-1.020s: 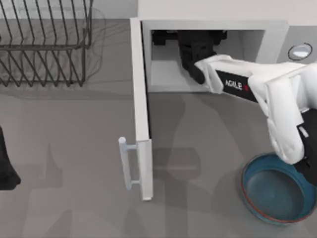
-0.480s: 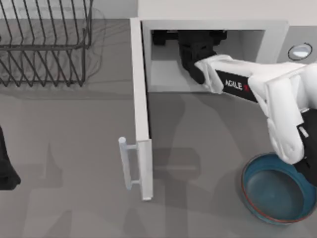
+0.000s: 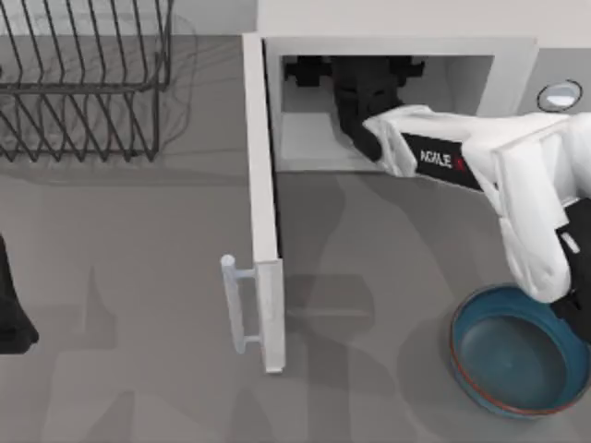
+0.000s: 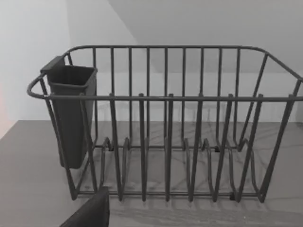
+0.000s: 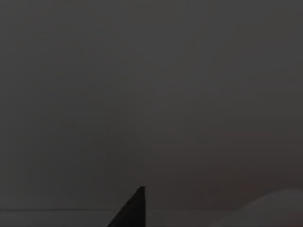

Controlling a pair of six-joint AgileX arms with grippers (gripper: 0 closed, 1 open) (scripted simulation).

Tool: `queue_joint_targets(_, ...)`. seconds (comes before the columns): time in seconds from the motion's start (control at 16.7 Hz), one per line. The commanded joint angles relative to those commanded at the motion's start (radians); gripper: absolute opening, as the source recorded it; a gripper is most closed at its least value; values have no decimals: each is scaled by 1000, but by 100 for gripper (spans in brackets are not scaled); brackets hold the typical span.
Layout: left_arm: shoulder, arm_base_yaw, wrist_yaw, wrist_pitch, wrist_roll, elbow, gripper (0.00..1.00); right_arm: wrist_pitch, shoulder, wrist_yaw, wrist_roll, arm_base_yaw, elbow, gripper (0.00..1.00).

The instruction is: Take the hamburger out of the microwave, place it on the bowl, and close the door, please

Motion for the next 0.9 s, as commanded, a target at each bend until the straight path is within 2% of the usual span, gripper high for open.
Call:
queue_joint_targets(0.24,0,0,0,0,0,0,100,121,-111,41,15,44,-236,0)
queue_joint_targets(0.66,0,0,0,0,0,0,100,407,-368,139,51,149,-857,0)
queue_joint_targets(0.9,0,0,0,0,0,0,100,532,-479,182,67,195,-1074,0)
